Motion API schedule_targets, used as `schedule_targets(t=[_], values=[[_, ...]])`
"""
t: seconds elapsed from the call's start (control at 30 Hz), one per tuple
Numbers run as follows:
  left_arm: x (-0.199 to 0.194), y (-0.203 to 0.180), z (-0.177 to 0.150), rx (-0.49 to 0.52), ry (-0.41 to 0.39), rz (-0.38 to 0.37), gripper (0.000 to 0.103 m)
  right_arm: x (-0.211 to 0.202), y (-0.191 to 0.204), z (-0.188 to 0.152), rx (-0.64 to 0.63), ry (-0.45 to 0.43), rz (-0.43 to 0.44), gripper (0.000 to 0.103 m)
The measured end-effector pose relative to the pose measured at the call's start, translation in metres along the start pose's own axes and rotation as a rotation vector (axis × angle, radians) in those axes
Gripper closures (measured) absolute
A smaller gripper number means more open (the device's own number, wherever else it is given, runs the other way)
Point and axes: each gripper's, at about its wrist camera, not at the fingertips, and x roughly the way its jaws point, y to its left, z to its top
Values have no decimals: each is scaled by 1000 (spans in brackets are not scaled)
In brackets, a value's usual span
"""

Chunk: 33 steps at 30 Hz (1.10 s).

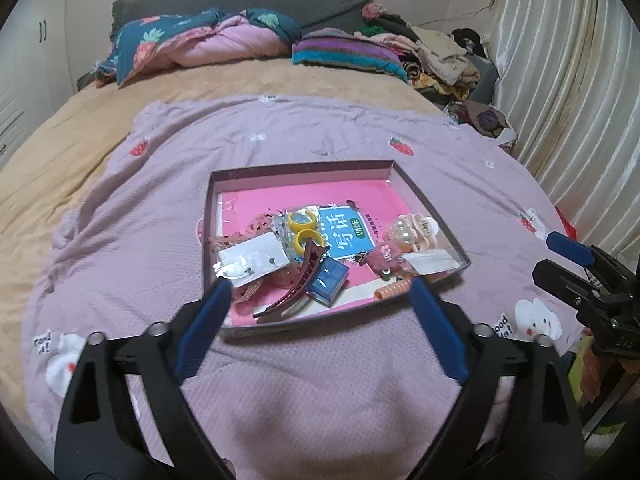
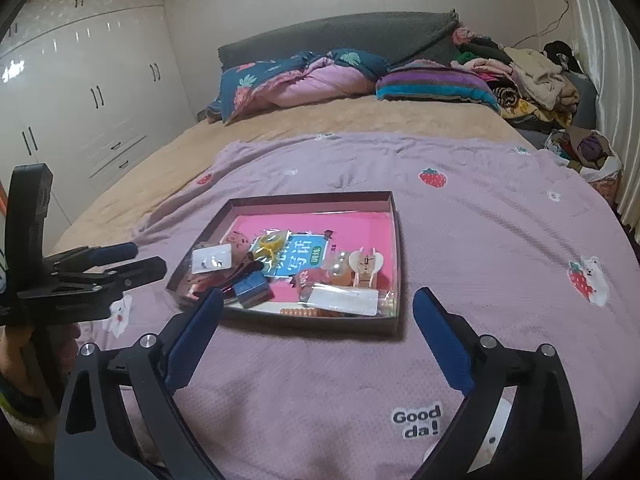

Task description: Organize jewelry

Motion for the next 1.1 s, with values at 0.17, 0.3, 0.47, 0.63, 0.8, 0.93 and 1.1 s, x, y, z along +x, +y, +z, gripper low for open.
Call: schedule_targets(t=[0.17,0.3,0.47,0.63,0.8,0.93,1.1], values=[[-20,-5,-9,6,-33,4,10,-14,5,-9,-5,-12,0,6],[-31,-8,-17,7,-48,11,10,-25,8,-18,-1,-18,6,6],[-42,-8,-30,-3,-62,26,10,-37,16,-31,-6,-24,14,5],[-43,-5,-48,-20,-64,46,9,-40,21,-45,-21,-15,1,4],[-40,-4,-70,-55,-53,59,10,-36,26,-62,-13,6,-14,4],[-35,-9,-86,-49,-39,56,9,-31,28,-73,12,13,-13,4],[-32,-14,-94,-48,-34,55,9,-26,27,-82,37,24,-21,4]])
